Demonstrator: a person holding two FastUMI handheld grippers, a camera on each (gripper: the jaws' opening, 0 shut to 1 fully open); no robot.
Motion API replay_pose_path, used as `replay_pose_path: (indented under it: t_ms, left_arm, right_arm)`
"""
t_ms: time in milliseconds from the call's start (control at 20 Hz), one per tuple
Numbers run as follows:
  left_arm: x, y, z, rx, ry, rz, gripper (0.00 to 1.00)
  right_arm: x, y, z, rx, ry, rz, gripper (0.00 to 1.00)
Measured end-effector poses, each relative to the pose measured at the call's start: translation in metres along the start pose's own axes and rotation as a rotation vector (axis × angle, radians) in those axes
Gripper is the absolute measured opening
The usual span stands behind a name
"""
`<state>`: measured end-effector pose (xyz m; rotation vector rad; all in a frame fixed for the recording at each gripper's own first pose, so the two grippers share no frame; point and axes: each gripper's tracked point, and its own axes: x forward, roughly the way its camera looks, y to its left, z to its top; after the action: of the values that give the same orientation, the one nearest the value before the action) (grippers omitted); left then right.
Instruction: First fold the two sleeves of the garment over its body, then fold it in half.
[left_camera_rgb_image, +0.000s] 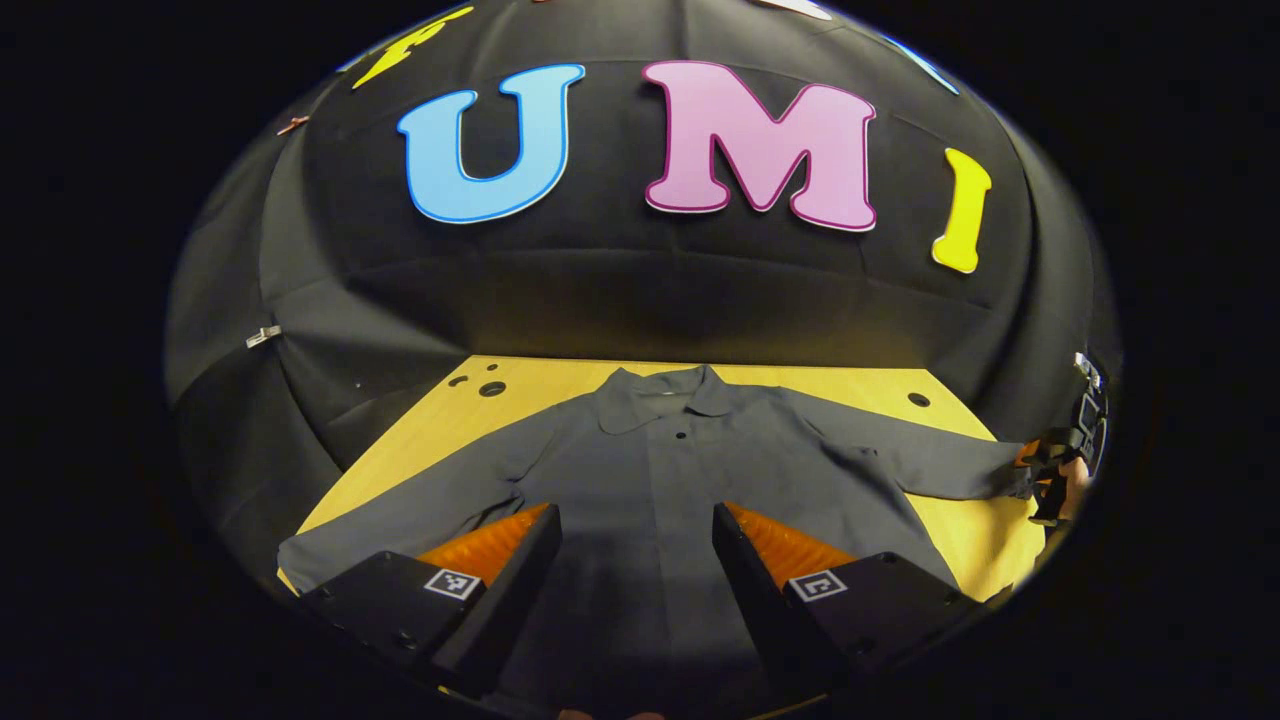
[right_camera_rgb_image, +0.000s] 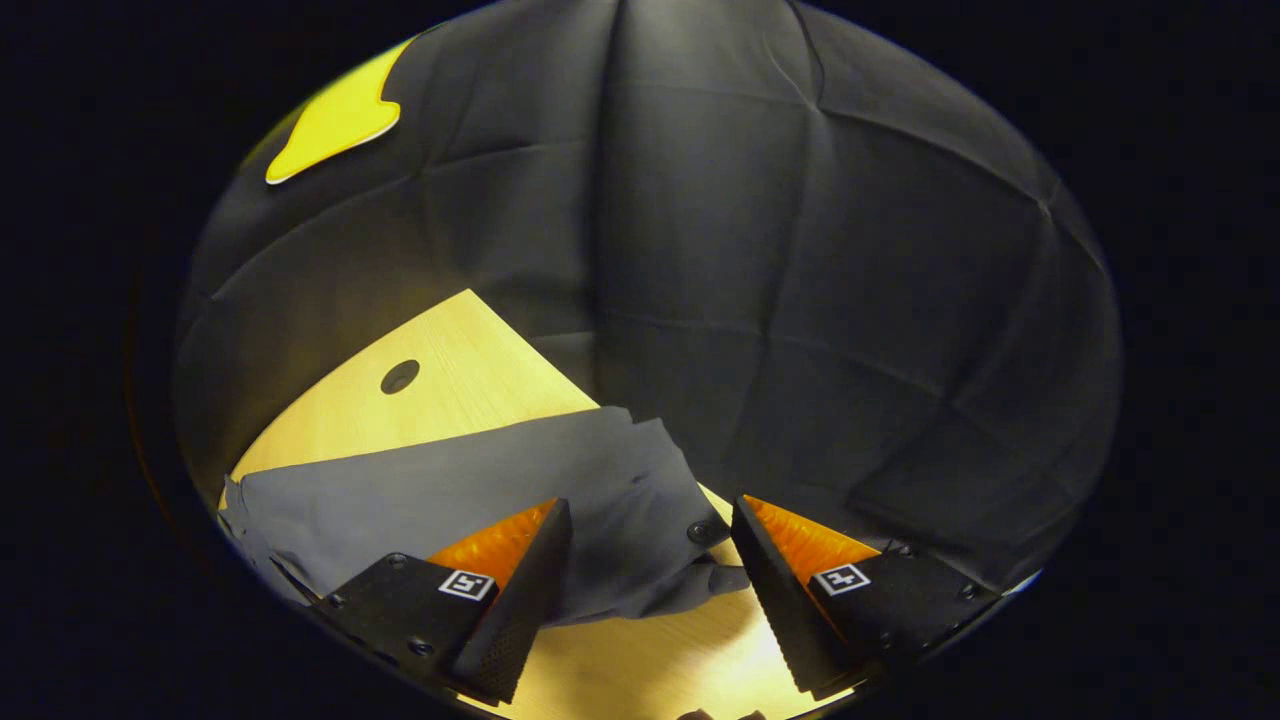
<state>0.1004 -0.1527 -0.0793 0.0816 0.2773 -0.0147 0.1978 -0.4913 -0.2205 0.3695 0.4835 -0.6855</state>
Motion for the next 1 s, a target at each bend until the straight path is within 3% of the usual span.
replay_pose_path:
  t_ms: [450,550,750,800,1000]
  left_arm:
    - [-0.004,0.004,0.004,-0.054,-0.005,0.011,0.96]
    - [-0.008,0.008,0.001,-0.066,-0.002,0.021,0.96]
    - [-0.012,0.017,-0.007,-0.096,0.015,0.044,0.96]
    - [-0.013,0.02,-0.009,-0.108,0.017,0.052,0.96]
    - [-0.016,0.027,-0.008,-0.111,0.008,0.066,0.96]
  right_arm:
    - [0.016,0.005,-0.016,-0.038,0.057,0.002,0.96]
    - [0.013,0.005,-0.011,-0.041,0.065,0.008,0.85]
    - [0.014,0.013,-0.015,-0.042,0.077,0.027,0.33]
    - [0.011,0.018,-0.013,-0.052,0.077,0.049,0.12]
    - [0.01,0.026,-0.015,-0.098,0.075,0.081,0.06]
